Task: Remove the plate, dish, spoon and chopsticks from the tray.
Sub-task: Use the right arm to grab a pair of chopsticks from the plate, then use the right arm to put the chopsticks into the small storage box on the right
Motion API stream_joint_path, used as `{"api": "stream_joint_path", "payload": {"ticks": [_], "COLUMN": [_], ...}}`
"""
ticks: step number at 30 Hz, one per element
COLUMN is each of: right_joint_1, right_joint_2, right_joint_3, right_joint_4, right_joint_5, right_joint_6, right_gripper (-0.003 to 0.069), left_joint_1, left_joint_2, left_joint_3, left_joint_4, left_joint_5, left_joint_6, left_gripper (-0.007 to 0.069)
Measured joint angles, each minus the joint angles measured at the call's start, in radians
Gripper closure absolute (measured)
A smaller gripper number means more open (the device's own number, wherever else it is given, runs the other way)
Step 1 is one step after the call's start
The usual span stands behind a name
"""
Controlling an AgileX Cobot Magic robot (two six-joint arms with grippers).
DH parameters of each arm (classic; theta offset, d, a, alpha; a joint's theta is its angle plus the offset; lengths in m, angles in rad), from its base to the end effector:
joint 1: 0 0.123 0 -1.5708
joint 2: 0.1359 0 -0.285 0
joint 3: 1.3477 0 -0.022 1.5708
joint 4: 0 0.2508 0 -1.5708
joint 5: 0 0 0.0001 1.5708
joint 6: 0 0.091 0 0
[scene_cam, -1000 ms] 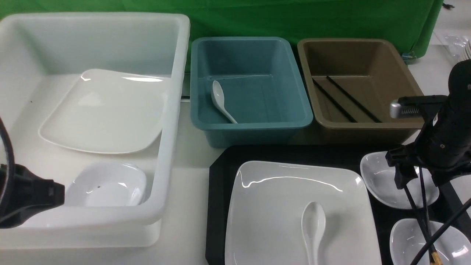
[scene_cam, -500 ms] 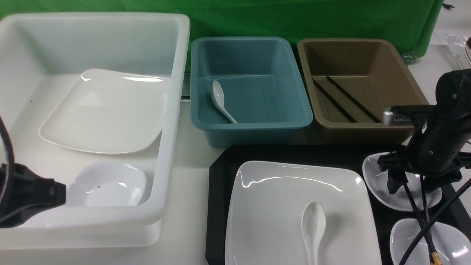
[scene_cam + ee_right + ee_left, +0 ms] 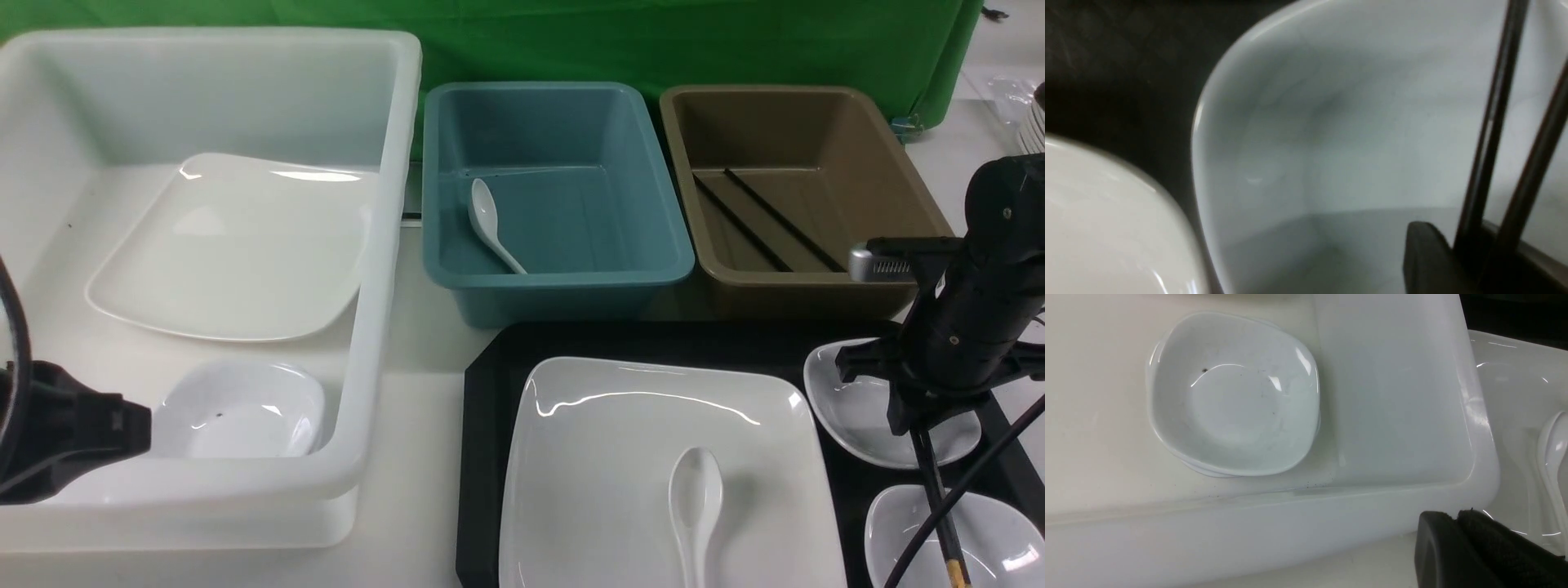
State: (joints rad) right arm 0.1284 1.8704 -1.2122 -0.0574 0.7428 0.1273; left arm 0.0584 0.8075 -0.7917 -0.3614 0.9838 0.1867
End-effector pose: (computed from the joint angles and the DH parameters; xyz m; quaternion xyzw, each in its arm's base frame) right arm 0.3637 0.0434 0.1764 -0.0190 0.9913 -0.0054 0.1298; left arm 0.1379 -0.0188 0.3264 0.0140 0.9319 -0.1336 0.3369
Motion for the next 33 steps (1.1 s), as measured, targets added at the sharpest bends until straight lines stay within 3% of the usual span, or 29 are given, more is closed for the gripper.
{"api": "stream_joint_path", "payload": {"ticks": [3,8,20,33], "right_joint_1": [0.0,0.0,0.001,0.002], "right_joint_2": [0.0,0.0,-0.068,-0.205], "right_joint_3": [0.0,0.0,0.0,-0.004], "right_joint_4": [0.003,0.008,0.031,0.43], "right_joint_5": [0.0,0.002,0.056,0.062], "right_joint_6": [0.004,-0.001,-0.045,-0.279], "right_gripper": [0.052,0.0599,0.0601,0.0601], "left_joint_1": [0.0,0.0,0.0,0.0], "left_joint_2": [0.0,0.0,0.0,0.0], "left_joint_3": [0.0,0.0,0.0,0.0], "left_joint_4": [0.0,0.0,-0.007,-0.021], "left_joint_5": [0.0,0.0,-0.008,-0.008], "left_joint_6": [0.0,0.0,0.0,0.001], "left_gripper": [0.0592,0.0592,0.0592,0.0592]}}
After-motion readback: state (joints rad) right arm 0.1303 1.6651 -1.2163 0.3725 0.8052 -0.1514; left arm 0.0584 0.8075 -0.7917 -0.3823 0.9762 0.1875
